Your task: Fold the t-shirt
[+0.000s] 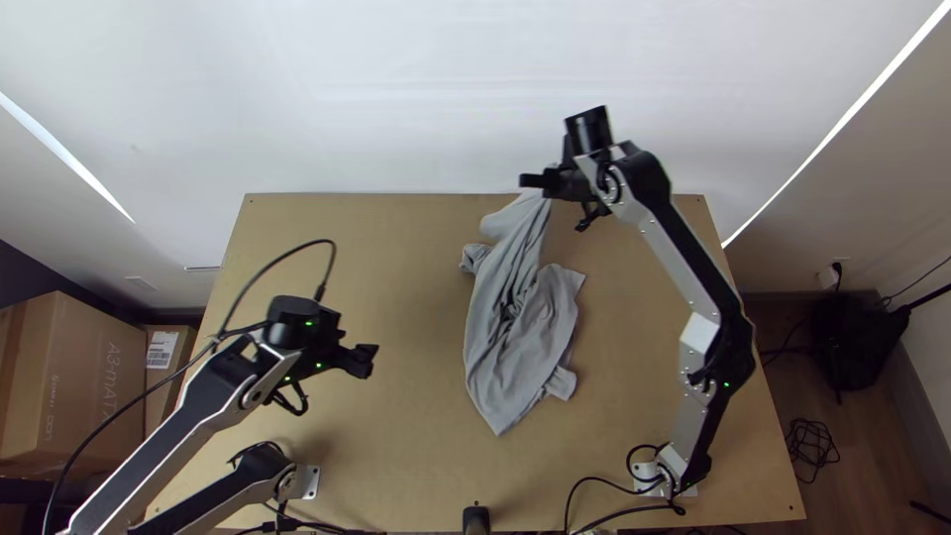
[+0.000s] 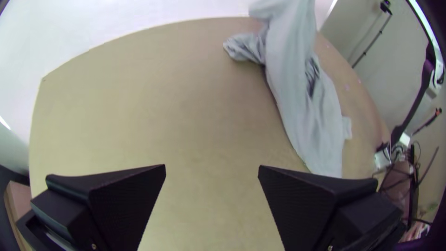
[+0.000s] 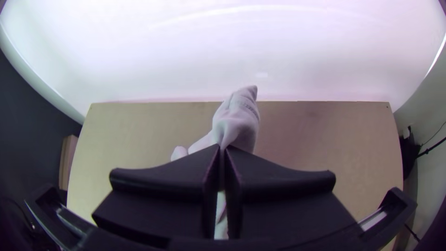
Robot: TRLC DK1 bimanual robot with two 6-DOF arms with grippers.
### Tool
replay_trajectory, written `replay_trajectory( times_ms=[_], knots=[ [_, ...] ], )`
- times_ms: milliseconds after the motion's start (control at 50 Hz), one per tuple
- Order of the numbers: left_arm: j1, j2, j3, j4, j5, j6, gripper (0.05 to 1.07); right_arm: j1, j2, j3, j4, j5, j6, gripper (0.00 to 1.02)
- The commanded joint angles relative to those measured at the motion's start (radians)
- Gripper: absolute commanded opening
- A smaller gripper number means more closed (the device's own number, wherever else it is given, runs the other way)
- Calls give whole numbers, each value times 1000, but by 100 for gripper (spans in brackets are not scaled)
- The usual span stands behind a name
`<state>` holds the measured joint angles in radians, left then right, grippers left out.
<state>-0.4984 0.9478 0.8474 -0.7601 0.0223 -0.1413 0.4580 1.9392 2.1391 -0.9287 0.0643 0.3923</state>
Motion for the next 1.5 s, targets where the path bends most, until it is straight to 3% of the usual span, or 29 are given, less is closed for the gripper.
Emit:
replay_trajectory(
  times_ms=[0,80,220,460,800,1400,1440,1480],
  knots=[
    [-78,77,59,10,8,5,102,-73,-102,-110,67,14,0,2],
    [-117,144,91,31,21,-3,102,-131,-160,-202,120,12,0,2],
    [-138,240,120,102,174,-53,102,-209,-278,-381,229,5,0,2],
    [-241,470,206,125,183,-70,102,-291,-454,-637,426,-9,3,2],
    [-258,661,259,271,172,-87,102,-320,-591,-788,459,-17,10,2],
    [-328,902,372,254,219,-121,101,-341,-637,-841,459,-17,40,2],
    [-330,918,375,263,219,-121,101,-341,-640,-844,459,-17,49,2],
    [-330,930,378,269,219,-121,94,-338,-645,-848,459,-17,53,2]
  ],
)
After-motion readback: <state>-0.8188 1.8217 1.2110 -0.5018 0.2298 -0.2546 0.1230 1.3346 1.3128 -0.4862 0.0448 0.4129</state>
